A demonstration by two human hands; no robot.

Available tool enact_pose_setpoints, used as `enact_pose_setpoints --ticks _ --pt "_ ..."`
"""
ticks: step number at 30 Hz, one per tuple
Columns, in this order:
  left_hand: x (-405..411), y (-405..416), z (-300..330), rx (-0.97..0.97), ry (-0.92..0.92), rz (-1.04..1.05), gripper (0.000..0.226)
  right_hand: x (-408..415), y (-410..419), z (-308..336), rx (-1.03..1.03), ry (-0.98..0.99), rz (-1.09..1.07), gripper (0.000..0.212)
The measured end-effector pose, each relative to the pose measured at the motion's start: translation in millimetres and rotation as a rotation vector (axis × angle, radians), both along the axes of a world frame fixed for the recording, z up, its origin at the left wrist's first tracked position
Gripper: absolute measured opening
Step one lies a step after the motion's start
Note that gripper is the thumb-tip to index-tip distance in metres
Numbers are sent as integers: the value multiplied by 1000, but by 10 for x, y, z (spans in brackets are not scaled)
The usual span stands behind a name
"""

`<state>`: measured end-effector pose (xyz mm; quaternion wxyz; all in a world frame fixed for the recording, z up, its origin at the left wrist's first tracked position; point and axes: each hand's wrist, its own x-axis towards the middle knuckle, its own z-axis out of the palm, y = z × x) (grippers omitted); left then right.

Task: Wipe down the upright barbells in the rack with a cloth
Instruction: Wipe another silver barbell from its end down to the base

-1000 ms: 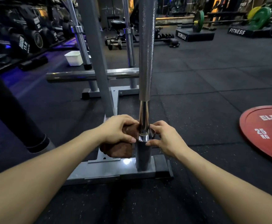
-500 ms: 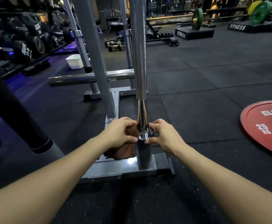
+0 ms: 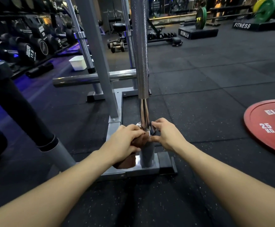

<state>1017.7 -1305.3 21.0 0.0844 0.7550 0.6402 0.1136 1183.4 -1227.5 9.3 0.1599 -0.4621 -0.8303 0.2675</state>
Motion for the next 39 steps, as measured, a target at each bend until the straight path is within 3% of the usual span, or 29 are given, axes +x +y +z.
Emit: enact_pose_setpoints --ticks 5,8,16,22,26,28,33,39 --pt "-115 19 78 0 71 115 52 39 -29 33 6 -65 6 56" --pt "-182 10 78 55 -14 193 50 37 -23 50 -1 -71 7 46" --pt "153 -90 -15 63 -4 111 53 44 -50 69 -2 -95 -3 47" --pt "187 -194 68 -44 38 -60 50 168 -73 120 0 -110 -38 64" --pt "-27 -173 131 158 -73 145 57 229 -39 121 -21 -71 -92 64" --pt "-19 -80 142 155 -43 206 58 227 -26 107 -27 -60 -106 62" --pt "253 -42 31 82 16 183 51 178 -8 56 -41 -49 -98 61" --pt "521 -236 2 -30 70 -56 49 251 8 15 -59 -48 -108 58"
